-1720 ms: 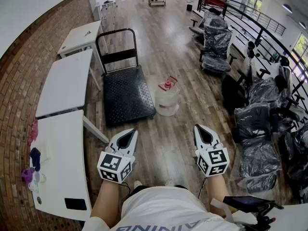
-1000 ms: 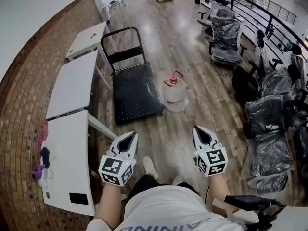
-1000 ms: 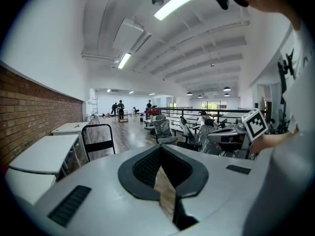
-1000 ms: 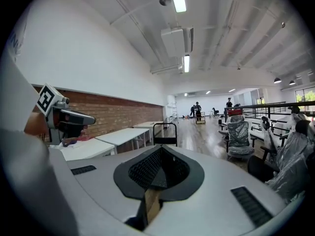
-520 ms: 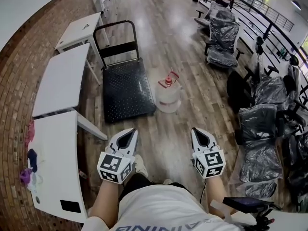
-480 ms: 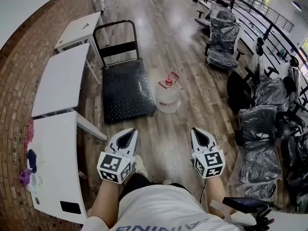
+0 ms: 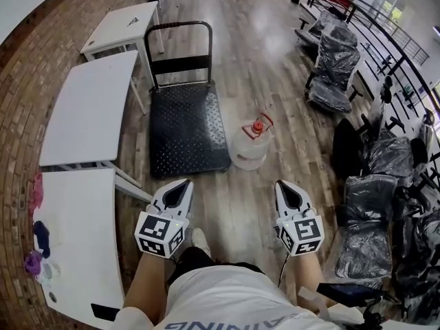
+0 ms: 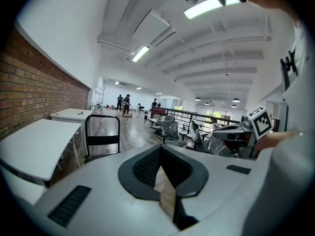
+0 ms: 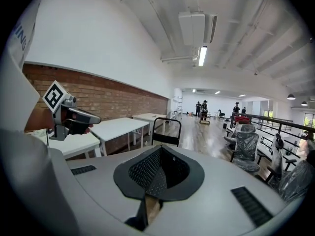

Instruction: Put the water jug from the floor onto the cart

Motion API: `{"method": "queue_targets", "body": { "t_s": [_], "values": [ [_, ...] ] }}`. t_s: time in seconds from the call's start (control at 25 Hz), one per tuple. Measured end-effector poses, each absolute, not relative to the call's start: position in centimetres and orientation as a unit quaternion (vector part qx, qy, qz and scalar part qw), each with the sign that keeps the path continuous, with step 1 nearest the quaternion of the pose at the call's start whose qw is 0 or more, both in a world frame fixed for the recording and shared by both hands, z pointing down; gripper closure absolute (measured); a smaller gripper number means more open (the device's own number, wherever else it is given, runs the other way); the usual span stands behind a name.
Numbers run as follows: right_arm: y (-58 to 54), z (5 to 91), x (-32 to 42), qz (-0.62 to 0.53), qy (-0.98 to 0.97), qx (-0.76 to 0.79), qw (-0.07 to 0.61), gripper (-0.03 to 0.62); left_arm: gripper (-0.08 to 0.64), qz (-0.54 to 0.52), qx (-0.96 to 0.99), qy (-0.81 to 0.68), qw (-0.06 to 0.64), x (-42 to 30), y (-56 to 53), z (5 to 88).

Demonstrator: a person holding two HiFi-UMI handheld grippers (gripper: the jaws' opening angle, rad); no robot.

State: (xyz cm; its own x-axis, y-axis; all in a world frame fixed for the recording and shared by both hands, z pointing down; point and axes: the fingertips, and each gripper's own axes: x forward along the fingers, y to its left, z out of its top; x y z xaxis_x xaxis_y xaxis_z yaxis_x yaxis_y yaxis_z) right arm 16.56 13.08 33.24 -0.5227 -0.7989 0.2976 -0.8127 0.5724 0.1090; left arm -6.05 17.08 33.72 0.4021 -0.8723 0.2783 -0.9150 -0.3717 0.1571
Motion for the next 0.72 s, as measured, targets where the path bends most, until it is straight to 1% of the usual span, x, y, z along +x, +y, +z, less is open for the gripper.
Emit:
{"method": "queue_targets", "body": {
  "t_s": [0.36,0.56,0.72],
  "values": [
    [7.3,33.0,10.2,0.017,-0.868,0.467,0.169,0.589,0.56,0.082,0.827,-0.537,0.146,-12.9,11.6,34.5],
    [5.8,33.7,9.0,0.02,-0.868,0.461,0.182,0.589,0.56,0.08,0.829,-0.532,0.154,-13.6,9.8,35.1],
    [3.8,34.1,9.3,0.03,-0.865,0.469,0.174,0.589,0.56,0.092,0.832,-0.524,0.156,-13.2,8.1,35.7]
  ]
}}
